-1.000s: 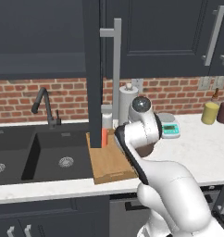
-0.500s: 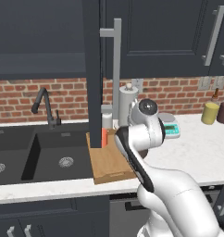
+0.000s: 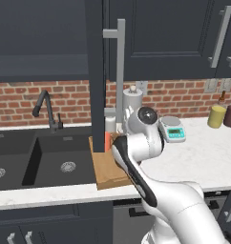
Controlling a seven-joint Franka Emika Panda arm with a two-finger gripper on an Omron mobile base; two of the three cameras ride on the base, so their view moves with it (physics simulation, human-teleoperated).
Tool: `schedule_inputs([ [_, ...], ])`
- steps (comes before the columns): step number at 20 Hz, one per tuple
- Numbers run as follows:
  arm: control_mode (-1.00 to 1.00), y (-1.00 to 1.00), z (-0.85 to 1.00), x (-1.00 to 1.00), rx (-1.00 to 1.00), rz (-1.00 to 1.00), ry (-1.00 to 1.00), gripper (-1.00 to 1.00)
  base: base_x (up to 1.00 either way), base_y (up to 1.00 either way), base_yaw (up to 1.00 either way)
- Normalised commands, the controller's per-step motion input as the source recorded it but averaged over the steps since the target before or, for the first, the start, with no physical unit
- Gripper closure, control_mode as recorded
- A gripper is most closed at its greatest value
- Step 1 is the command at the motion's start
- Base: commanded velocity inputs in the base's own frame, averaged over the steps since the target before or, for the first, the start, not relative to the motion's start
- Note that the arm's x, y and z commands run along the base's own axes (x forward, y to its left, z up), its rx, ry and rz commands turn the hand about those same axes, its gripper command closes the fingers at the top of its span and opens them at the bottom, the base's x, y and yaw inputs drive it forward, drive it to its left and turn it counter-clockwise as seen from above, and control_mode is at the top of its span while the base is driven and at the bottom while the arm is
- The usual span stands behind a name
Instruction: Pick the kettle from the counter and place it on the tray. Then pick the mug from the cabinet and place it on the tray. Then close the cabinet doors.
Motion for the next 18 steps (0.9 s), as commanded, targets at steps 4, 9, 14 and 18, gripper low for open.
schedule_inputs([
  [4,-1.00,0.28,-0.01,0.00,0.02,0.07,0.00,1.00,0.00,0.00,0.00],
  [9,-1.00,0.14,-0.13,0.08,0.04,0.04,0.00,1.00,0.00,0.00,0.00],
  [14,-1.00,0.06,-0.23,0.10,0.00,0.03,0.00,1.00,0.00,0.00,0.00],
  [18,-1.00,0.02,-0.28,0.08,0.00,0.03,0.00,1.00,0.00,0.00,0.00],
])
